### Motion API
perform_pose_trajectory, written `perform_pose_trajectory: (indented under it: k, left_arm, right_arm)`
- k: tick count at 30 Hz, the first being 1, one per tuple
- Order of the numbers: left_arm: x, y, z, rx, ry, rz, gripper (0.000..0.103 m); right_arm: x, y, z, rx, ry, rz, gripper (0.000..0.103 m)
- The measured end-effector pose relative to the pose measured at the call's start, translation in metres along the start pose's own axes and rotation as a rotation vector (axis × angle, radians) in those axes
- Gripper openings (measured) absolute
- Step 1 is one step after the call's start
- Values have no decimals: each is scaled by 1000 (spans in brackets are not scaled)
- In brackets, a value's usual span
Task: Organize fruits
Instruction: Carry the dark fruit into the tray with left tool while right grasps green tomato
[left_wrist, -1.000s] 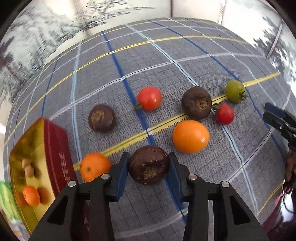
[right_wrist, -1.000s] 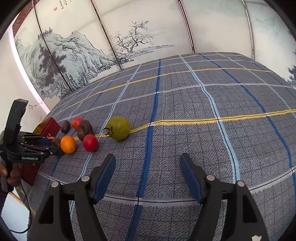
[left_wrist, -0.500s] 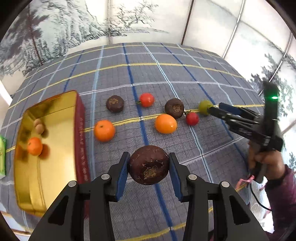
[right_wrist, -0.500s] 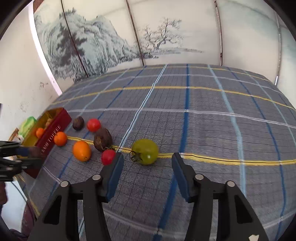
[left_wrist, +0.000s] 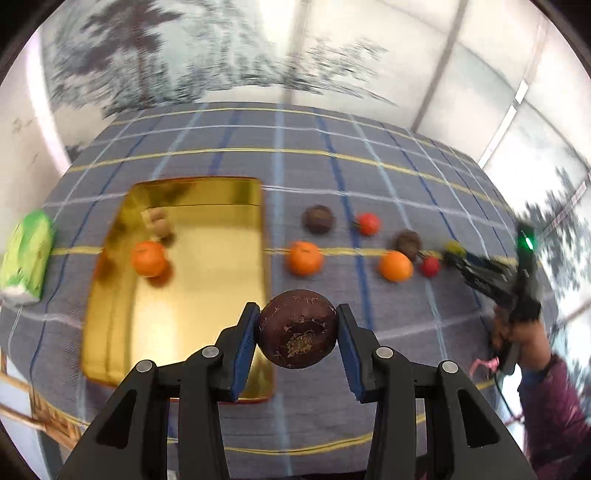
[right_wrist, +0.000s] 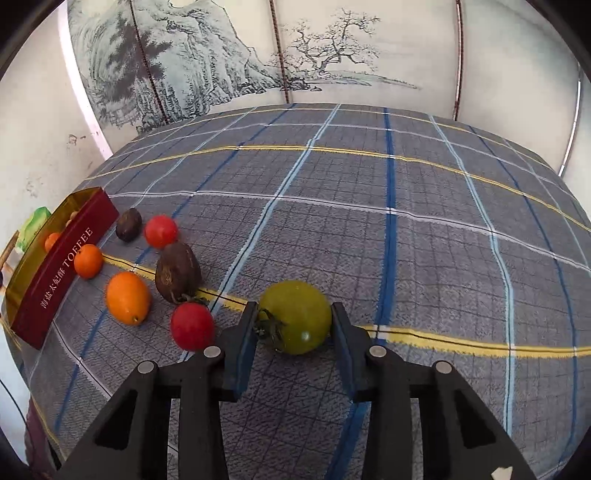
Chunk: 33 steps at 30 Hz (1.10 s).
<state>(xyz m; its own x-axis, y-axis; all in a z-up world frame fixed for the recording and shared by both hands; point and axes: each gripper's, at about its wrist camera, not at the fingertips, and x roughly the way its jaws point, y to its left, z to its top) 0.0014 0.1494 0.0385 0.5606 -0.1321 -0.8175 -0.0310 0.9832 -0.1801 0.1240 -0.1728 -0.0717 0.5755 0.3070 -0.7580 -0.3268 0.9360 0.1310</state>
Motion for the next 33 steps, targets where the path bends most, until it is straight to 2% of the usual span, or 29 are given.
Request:
perform_pose_trajectory:
  k: [4,8,15,22,33]
  left_arm:
    - [1,38,4,-63,-9,70,43]
    - [12,60,8,-92,5,85,43]
    - [48,62,37,-16,7,147,43]
    - [91,70,63,-29,62,158,43]
    - [119,80,83,-53,87,174,43]
  right_arm:
    - [-15,-7,-8,46,-32,-23,35]
    - [-22,-17,-18,85,-42,-48,35]
    - [-24,-29,-26,144,-54,-66,35]
    - [-23,-34,-27,169,-56,-54,35]
    - [-24,-35,-28,171,-57,-51,35]
